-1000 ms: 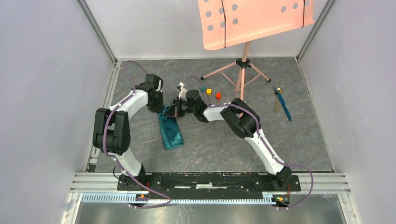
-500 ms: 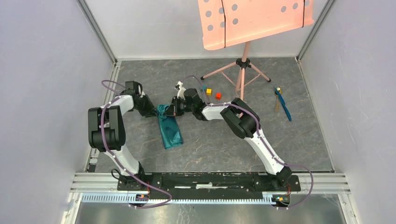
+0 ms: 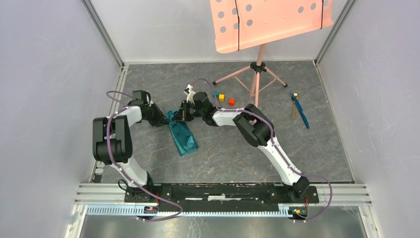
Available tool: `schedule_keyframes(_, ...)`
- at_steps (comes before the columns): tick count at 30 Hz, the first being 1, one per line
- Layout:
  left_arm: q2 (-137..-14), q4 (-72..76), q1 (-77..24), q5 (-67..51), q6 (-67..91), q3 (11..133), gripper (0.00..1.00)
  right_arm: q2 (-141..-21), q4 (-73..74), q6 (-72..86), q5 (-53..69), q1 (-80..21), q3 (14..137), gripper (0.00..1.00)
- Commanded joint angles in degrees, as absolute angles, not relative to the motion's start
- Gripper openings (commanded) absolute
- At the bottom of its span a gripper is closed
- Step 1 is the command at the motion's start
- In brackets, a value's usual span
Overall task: Fold the napkin into a case and place the utensils inside
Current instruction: Insert the folded napkin into the top corner of the smaller rectangle at the center of the board.
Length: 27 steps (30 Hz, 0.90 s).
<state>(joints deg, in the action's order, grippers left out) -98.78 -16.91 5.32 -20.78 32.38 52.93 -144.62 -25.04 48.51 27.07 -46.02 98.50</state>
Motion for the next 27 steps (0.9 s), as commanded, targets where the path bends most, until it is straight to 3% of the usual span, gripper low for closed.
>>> schedule_keyframes(1, -92.2, -21.3, 4.5, -16.2, 29.5, 53.9, 0.31, -144.3, -24.5, 47.3, 22.8, -46.2, 96.5, 0.00)
schedule_keyframes(9, -95.2, -30.2, -4.5, -5.2, 21.2, 64.5, 0.35, -143.6, -24.9, 46.5, 23.7, -46.0, 95.7, 0.00)
schedule_keyframes(18, -99.4, -33.9, -8.7, 4.9, 16.8, 69.0, 0.27, -143.7, -25.2, 46.8, 24.0, -46.0, 95.9, 0.00)
schedule_keyframes(27, -102.3, -35.6, -9.6, 8.0, 15.9, 71.5, 0.25, -143.9, -25.4, 47.1, 24.2, -45.9, 96.5, 0.00)
